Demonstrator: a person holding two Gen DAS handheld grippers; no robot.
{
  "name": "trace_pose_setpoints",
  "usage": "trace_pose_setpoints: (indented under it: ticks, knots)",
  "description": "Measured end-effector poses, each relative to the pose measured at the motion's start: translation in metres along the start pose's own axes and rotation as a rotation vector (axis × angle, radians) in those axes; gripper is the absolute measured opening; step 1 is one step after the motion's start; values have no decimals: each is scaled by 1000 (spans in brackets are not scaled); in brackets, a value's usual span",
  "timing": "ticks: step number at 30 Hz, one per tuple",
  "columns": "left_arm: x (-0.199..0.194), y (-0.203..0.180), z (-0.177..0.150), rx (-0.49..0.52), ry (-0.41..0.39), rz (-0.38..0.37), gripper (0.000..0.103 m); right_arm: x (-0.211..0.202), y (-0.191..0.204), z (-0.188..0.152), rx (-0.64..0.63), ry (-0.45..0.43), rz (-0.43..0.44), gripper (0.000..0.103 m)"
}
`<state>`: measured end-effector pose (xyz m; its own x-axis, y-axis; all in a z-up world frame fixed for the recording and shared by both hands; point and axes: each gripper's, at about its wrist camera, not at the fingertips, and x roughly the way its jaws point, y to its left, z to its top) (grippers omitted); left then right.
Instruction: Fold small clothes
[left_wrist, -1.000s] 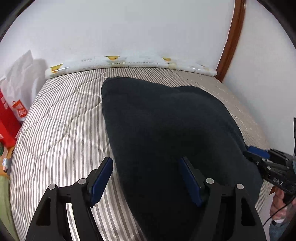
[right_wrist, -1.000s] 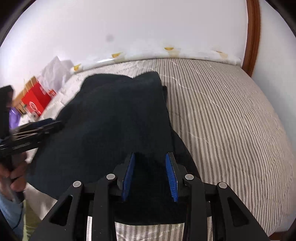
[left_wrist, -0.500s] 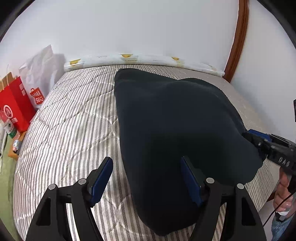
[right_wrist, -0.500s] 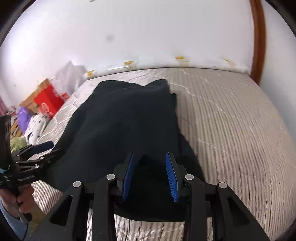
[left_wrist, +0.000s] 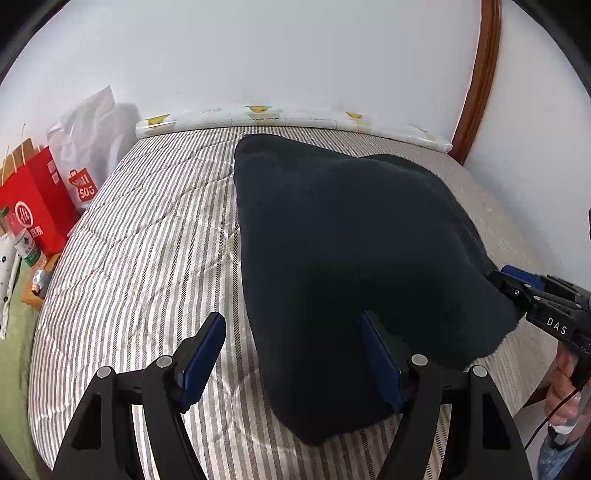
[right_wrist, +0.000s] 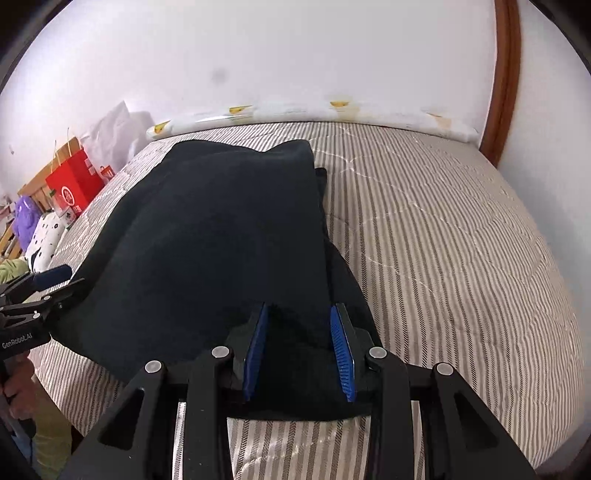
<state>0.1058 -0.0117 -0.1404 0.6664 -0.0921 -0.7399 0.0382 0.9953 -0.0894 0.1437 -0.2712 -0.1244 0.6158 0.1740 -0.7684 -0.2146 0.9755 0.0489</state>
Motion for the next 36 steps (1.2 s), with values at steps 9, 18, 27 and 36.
trace_pose_setpoints:
  ticks: [9,18,27,36]
  knots:
    - [-62,-15,0,29,-78,15,73,-50,10,9,9,-53,-57,38]
    - [-145,-23,-1,55,-198,82,91,-136,25,15,46,-169,-79,77]
    - [-177,-32,-20,70,-226,90,91,-190,44,-12,-18,-243,-121,95]
    - [-181,-46,-27,95,-232,92,91,-197,37,-20,7,-227,-116,95]
